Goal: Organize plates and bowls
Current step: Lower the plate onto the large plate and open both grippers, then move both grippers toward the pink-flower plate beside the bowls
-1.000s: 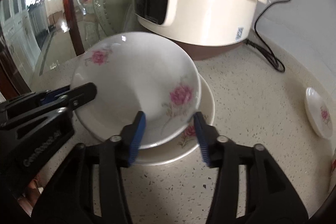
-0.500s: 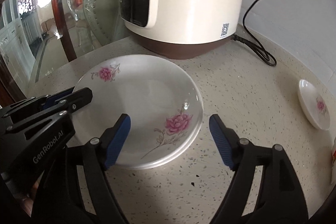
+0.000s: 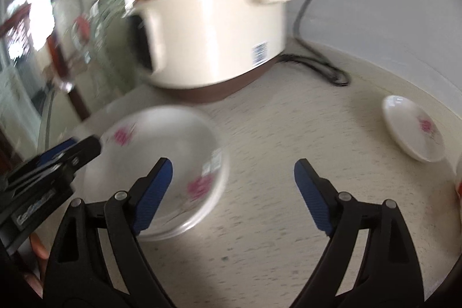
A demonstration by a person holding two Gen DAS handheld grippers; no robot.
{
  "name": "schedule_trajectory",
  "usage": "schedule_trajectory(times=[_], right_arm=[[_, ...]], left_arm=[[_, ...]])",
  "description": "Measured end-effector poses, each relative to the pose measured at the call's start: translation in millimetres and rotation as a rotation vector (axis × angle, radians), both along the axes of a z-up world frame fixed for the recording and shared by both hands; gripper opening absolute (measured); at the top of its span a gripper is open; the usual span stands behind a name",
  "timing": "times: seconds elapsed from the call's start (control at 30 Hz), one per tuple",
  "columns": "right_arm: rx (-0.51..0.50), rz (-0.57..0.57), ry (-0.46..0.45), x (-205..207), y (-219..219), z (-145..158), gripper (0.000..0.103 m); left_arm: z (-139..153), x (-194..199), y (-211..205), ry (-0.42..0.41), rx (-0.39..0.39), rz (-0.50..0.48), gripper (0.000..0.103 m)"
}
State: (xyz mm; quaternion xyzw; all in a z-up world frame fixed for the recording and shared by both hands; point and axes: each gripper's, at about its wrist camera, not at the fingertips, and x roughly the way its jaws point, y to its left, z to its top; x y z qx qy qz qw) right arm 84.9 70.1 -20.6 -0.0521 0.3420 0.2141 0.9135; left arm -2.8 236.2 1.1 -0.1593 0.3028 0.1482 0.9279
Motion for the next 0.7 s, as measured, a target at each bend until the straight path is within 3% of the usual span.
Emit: schedule_trajectory(times=[0.17, 0.37, 0.47, 0.7], right_arm=[[0.088, -0.148, -0.021, 11, -41, 13, 0.091], [0.214, -0.332, 0.000, 29, -96, 20, 0.091], [0.269, -0.422, 0.016, 38, -124, 20, 0.091], [0.335, -0.561, 0.053, 59, -173, 10, 0.091]], left_arm=[[14, 8, -18, -0.048, -0.004, -0.054, 0.056], [32, 36, -58, -0.090, -0.018, -0.209, 0.060], [38, 58, -81, -0.081, -0.036, -0.317, 0.062], [34, 108, -120, -0.034, -0.093, -0.437, 0.068]])
